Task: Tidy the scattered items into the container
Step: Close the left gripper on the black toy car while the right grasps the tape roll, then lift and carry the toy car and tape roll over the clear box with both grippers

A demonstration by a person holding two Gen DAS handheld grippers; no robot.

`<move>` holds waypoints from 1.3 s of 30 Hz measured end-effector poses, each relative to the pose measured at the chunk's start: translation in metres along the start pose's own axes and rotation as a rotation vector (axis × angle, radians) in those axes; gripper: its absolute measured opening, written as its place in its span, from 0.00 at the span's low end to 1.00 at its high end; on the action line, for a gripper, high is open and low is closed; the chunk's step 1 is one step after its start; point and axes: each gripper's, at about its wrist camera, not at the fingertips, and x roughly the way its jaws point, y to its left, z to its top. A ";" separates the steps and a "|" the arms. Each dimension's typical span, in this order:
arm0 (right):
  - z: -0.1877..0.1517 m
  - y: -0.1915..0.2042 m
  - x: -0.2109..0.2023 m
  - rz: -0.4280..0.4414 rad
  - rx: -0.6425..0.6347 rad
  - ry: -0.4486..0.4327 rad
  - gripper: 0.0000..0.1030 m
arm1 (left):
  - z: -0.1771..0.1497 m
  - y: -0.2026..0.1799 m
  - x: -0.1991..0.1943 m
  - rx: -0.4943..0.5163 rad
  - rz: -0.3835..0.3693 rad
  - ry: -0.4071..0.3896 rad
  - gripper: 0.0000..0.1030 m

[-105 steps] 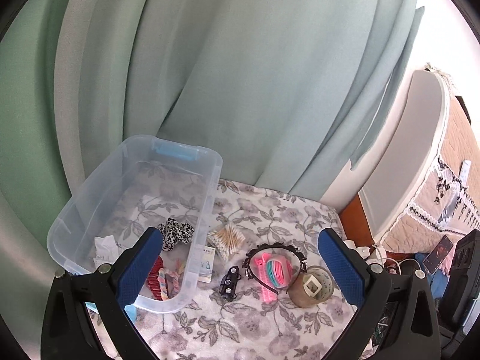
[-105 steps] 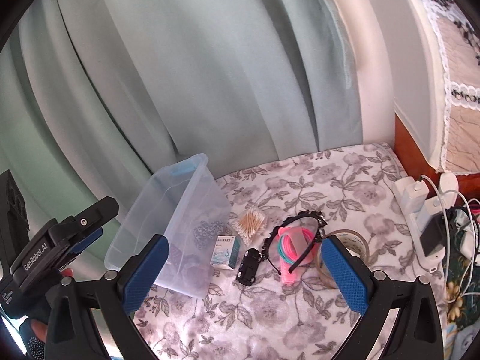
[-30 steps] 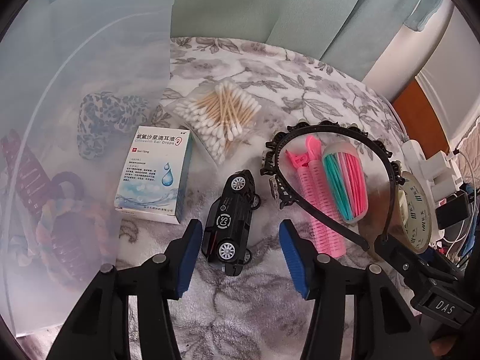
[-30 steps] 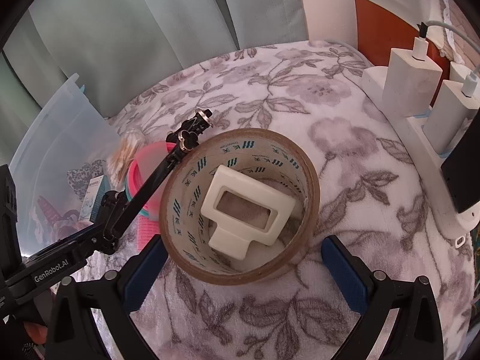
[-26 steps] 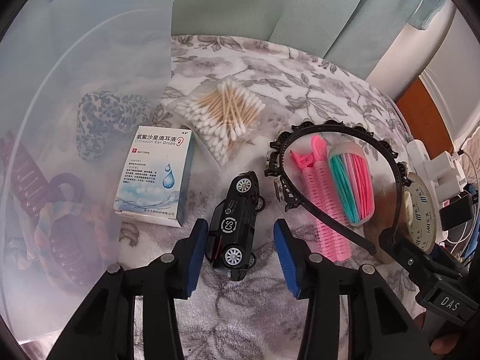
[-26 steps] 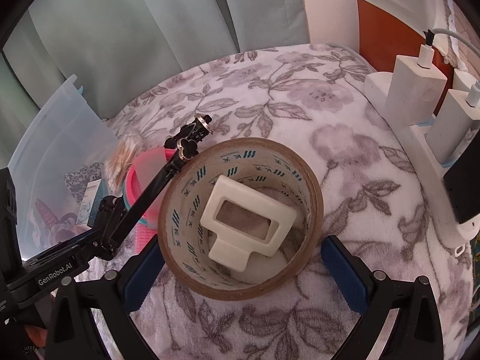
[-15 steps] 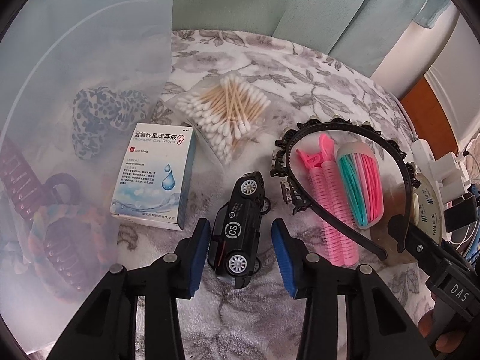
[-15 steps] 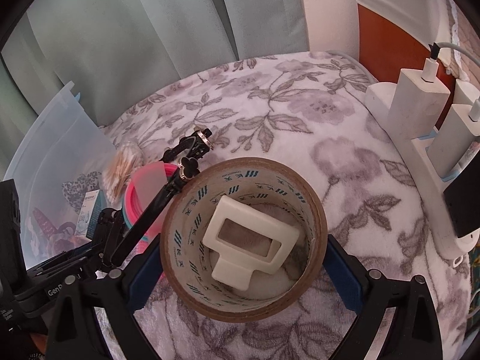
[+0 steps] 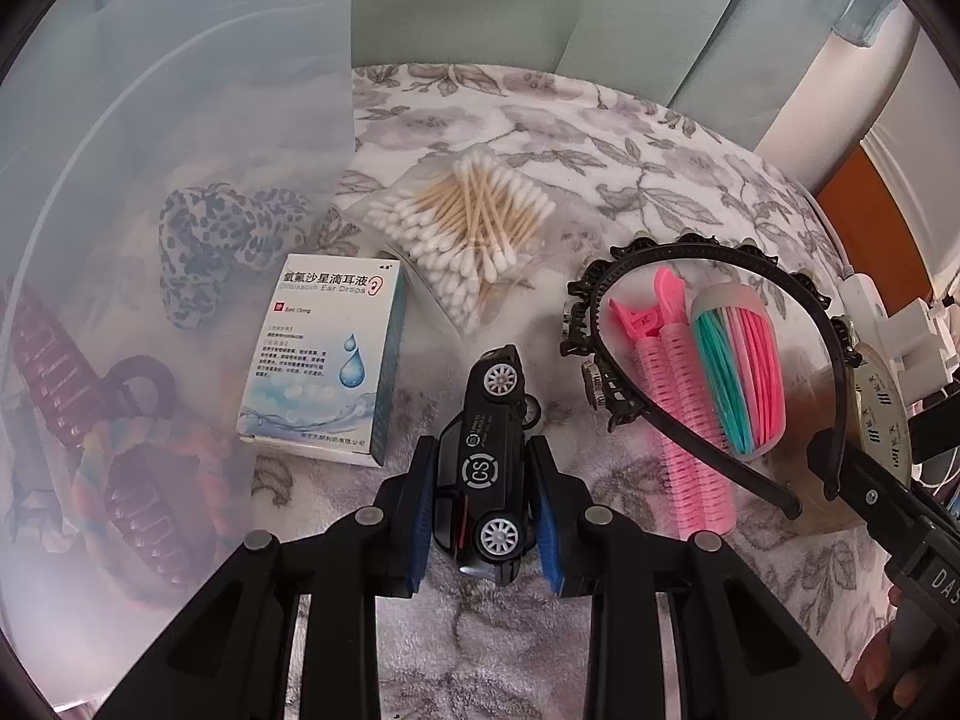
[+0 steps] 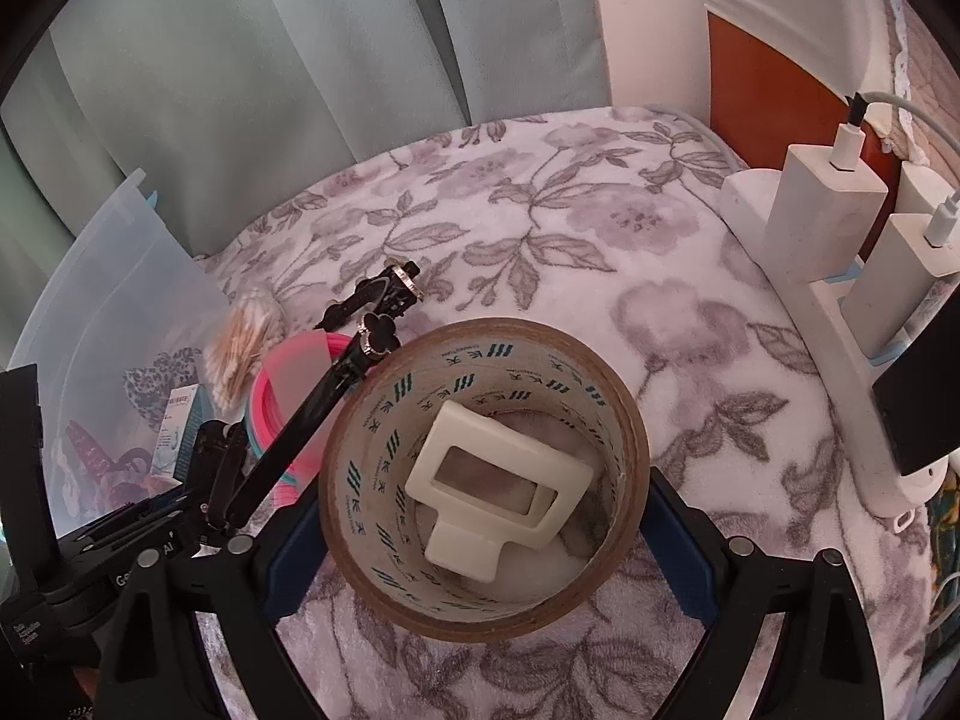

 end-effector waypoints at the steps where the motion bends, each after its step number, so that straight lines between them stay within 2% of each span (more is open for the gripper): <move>1: 0.000 -0.001 -0.002 0.001 0.001 -0.004 0.93 | 0.000 0.000 -0.001 0.001 0.000 0.000 0.29; 25: 0.011 -0.013 -0.063 0.024 0.048 -0.117 0.91 | 0.000 -0.015 -0.044 0.034 -0.036 -0.062 0.29; 39: 0.013 0.002 -0.109 0.034 0.026 -0.204 0.91 | 0.005 -0.014 -0.089 0.025 -0.079 -0.148 0.29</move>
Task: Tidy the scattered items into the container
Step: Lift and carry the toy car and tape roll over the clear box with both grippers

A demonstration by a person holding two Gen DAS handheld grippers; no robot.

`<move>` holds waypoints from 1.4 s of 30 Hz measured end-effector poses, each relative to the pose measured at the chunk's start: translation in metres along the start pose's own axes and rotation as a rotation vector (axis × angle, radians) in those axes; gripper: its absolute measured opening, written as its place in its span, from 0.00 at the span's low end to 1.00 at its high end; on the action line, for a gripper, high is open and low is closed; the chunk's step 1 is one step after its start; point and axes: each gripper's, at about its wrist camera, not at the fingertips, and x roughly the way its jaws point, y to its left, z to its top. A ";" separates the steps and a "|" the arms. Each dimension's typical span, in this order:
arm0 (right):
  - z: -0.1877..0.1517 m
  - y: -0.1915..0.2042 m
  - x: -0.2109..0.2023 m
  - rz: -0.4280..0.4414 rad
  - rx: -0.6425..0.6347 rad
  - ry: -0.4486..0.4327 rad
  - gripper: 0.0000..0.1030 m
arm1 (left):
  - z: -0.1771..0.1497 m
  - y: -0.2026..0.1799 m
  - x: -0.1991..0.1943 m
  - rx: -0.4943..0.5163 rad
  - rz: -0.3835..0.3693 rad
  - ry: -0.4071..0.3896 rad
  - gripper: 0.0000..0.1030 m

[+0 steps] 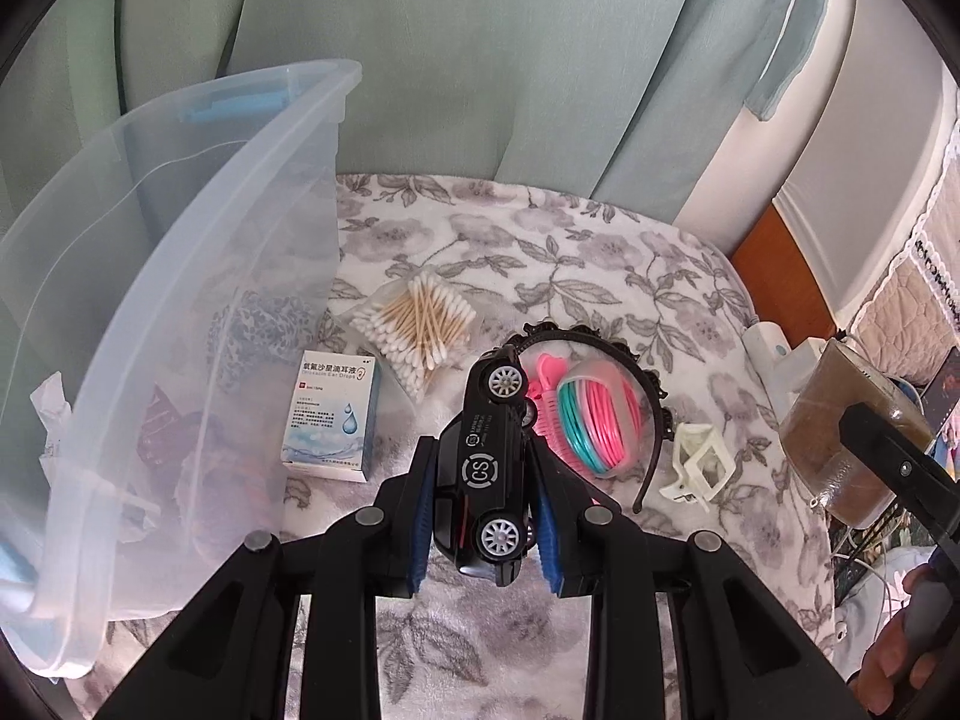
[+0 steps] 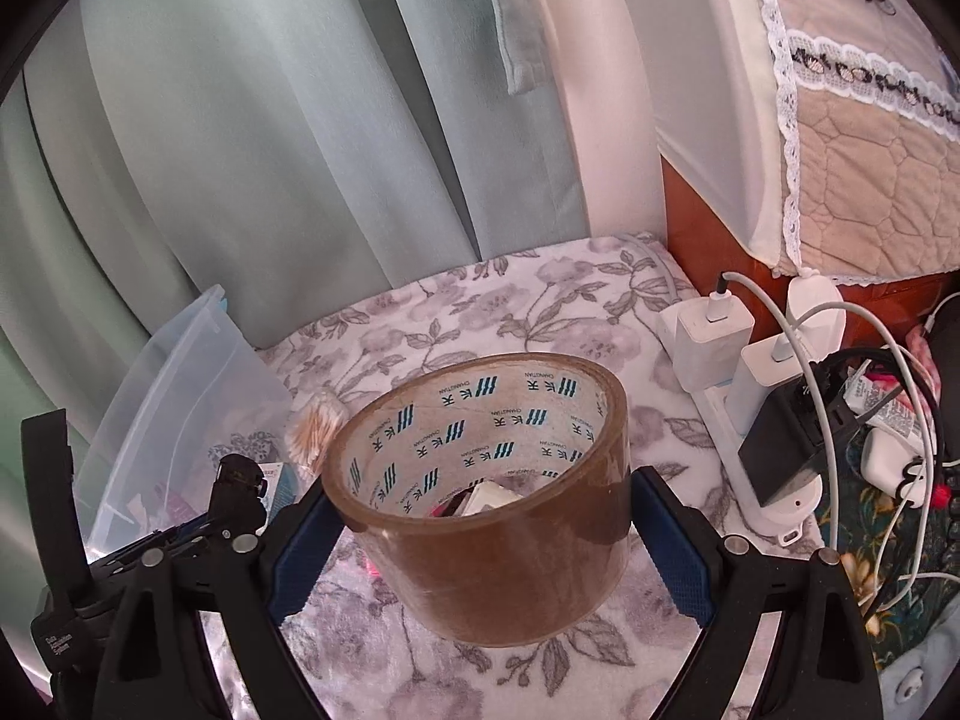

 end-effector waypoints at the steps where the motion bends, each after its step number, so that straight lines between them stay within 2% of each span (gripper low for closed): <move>1: 0.001 0.001 -0.004 0.008 0.001 -0.007 0.91 | 0.001 0.001 -0.002 -0.004 -0.005 -0.004 0.29; 14: 0.007 0.016 -0.046 0.015 -0.027 -0.117 0.91 | 0.004 0.003 -0.032 -0.005 -0.050 -0.061 0.29; 23: 0.014 0.016 -0.068 0.049 -0.028 -0.198 0.91 | 0.006 0.002 -0.037 0.002 -0.070 -0.072 0.29; 35: 0.025 0.029 -0.071 0.049 -0.050 -0.197 0.91 | 0.018 0.004 -0.055 0.004 -0.107 -0.108 0.29; 42: 0.040 0.057 -0.083 0.062 -0.092 -0.223 0.91 | 0.037 0.021 -0.085 -0.023 -0.134 -0.180 0.29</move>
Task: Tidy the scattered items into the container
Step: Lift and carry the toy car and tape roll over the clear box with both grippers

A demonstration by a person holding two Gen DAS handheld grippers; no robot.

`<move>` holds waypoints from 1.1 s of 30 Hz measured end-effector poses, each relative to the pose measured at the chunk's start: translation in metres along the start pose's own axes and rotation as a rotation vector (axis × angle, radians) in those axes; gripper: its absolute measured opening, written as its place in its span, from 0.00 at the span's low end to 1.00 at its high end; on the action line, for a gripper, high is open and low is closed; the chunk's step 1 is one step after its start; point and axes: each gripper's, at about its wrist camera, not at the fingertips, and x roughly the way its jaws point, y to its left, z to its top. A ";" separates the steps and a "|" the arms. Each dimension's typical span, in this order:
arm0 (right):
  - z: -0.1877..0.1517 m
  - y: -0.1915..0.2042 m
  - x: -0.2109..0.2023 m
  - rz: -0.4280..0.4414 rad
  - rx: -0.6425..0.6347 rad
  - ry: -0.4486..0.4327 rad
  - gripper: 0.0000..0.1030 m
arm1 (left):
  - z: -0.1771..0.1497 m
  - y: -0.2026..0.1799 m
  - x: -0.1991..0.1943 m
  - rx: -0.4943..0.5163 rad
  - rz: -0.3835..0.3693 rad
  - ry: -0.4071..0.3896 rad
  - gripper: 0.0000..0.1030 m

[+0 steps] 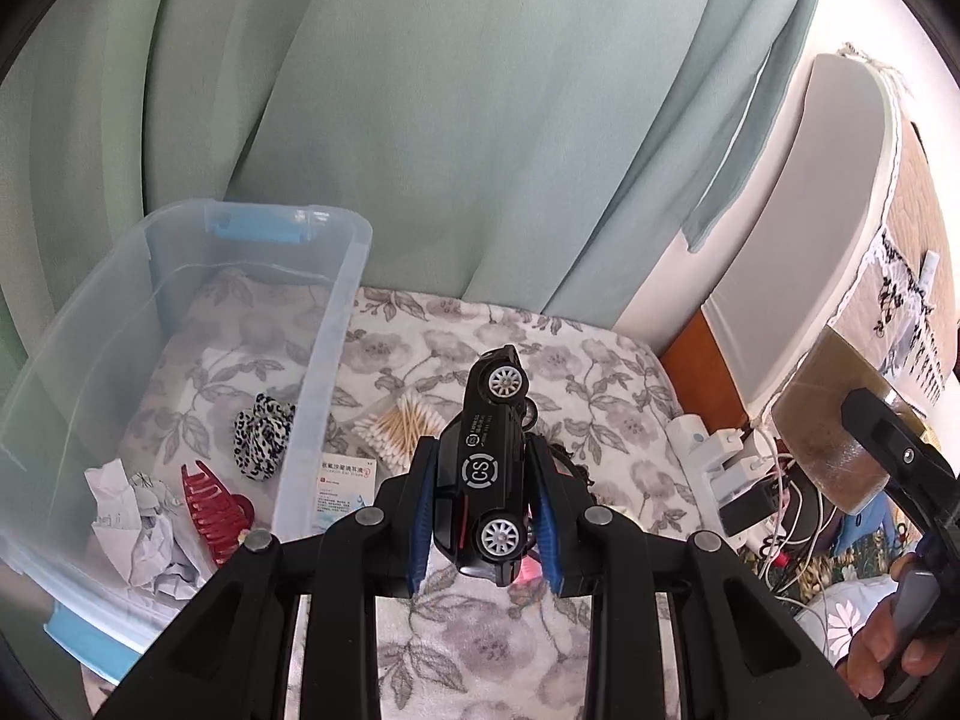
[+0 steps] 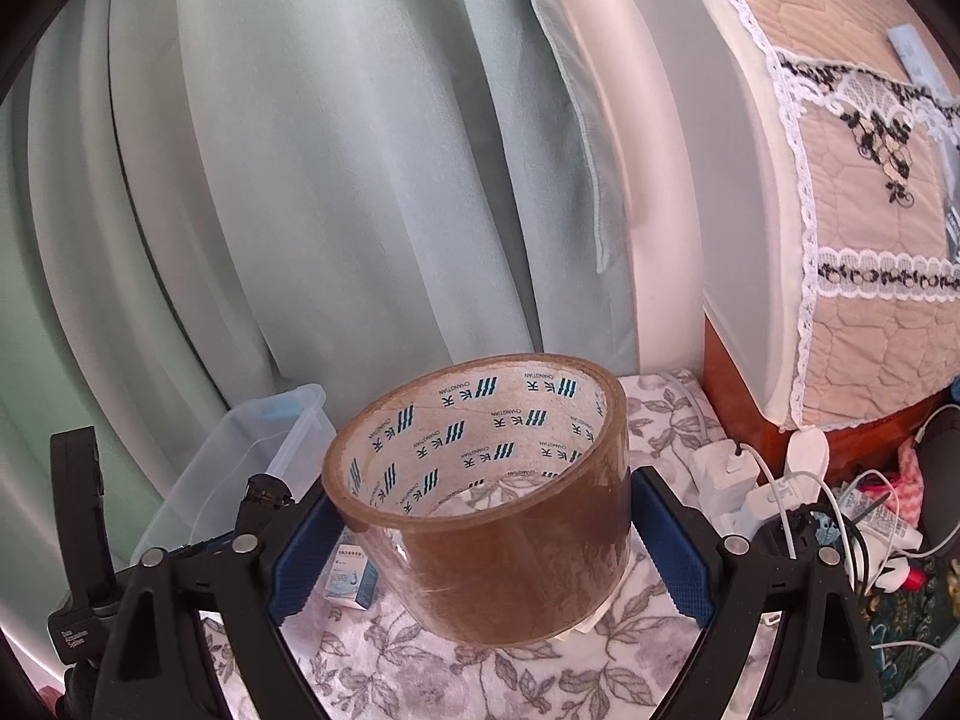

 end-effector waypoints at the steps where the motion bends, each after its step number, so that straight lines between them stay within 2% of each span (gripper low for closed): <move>1: 0.004 0.004 -0.002 0.008 -0.007 -0.006 0.91 | 0.004 0.003 -0.005 -0.002 -0.001 -0.012 0.29; 8: 0.034 0.039 -0.017 0.035 -0.055 -0.067 0.91 | 0.033 0.026 -0.044 -0.014 0.001 -0.110 0.29; 17: 0.057 0.090 -0.025 0.106 -0.125 -0.120 0.91 | 0.053 0.059 -0.085 -0.049 0.020 -0.200 0.29; 33: 0.057 0.160 -0.003 0.233 -0.210 -0.076 0.91 | 0.048 0.118 -0.113 -0.132 0.099 -0.239 0.29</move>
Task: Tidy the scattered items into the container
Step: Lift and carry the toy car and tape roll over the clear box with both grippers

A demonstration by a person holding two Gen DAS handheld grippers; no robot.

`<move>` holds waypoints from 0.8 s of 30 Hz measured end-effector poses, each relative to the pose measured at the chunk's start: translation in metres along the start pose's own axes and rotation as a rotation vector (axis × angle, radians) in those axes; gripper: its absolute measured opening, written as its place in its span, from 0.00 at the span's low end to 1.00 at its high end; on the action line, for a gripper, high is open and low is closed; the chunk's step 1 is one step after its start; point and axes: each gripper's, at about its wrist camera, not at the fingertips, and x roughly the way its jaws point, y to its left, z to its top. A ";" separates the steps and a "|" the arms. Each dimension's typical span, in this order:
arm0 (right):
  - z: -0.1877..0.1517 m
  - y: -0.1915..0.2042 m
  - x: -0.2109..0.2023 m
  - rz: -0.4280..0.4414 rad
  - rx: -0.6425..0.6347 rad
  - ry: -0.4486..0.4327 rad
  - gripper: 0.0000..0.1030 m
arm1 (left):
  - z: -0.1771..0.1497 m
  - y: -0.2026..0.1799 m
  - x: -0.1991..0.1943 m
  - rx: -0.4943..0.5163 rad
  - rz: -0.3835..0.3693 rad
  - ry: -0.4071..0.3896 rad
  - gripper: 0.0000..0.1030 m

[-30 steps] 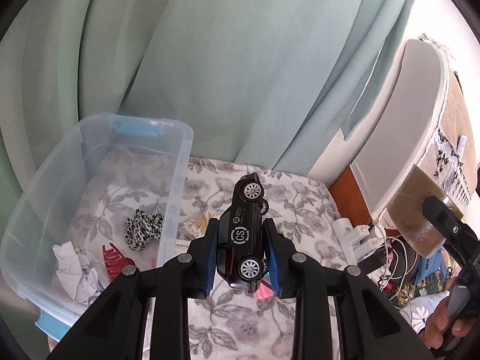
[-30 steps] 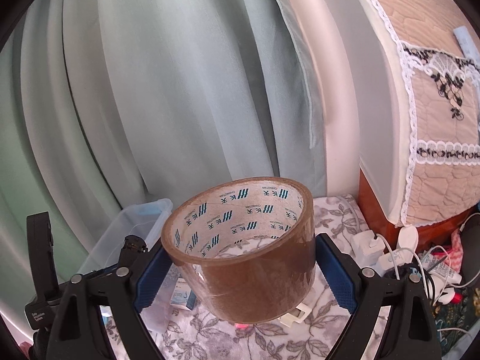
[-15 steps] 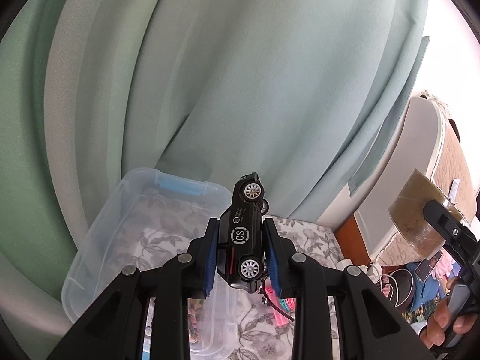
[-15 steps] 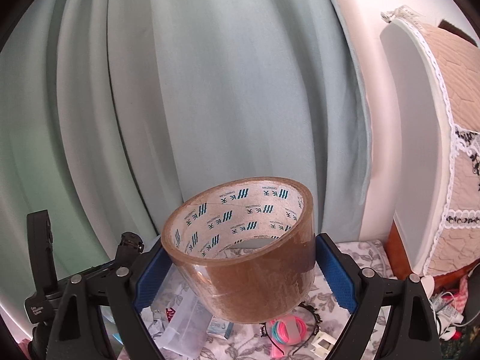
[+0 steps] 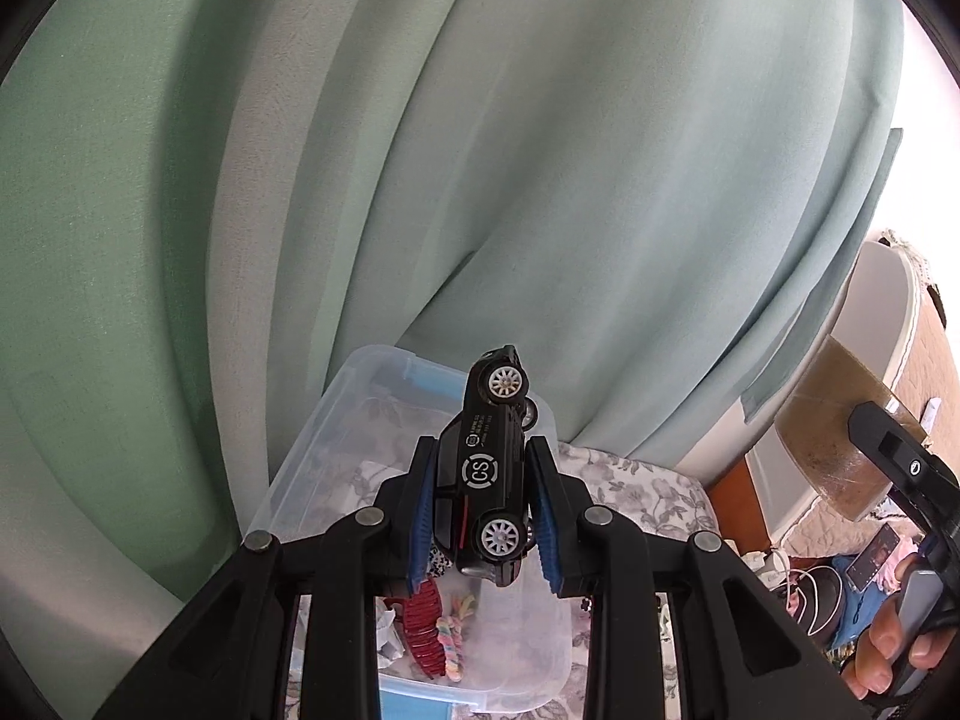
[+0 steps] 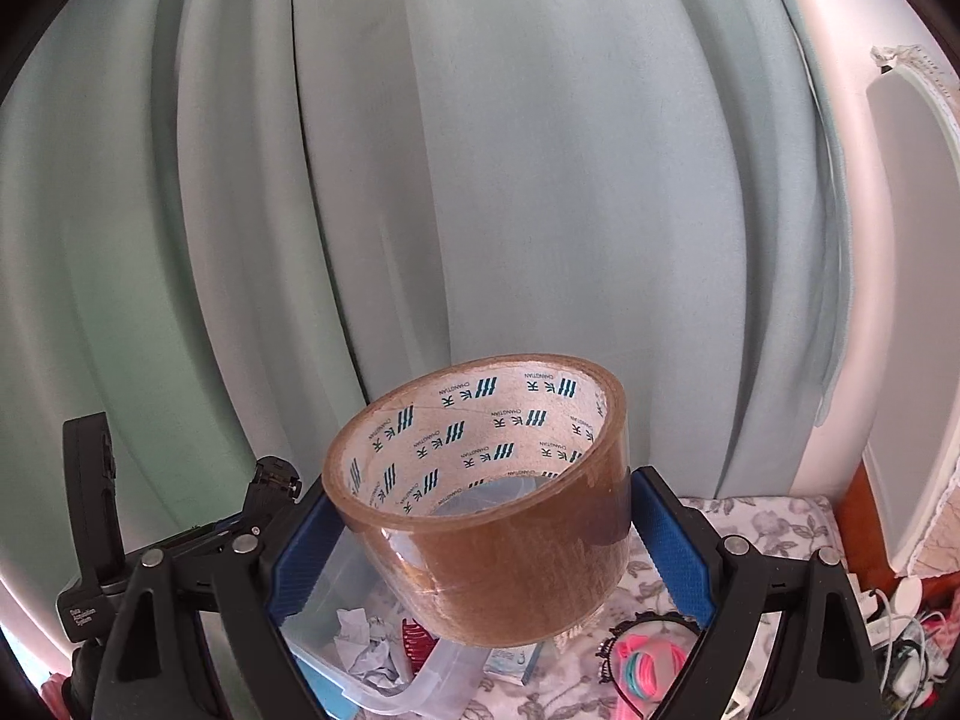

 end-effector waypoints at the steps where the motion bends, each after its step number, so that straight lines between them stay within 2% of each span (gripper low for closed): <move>1: 0.000 0.002 0.002 0.006 -0.002 0.003 0.91 | -0.001 0.003 0.000 -0.004 0.007 0.000 0.29; 14: -0.011 0.035 0.054 0.083 -0.041 0.118 0.91 | -0.007 0.030 0.008 -0.051 0.055 0.024 0.29; 24: -0.032 0.054 0.096 0.114 -0.074 0.224 0.91 | -0.021 0.040 0.031 -0.073 0.076 0.088 0.29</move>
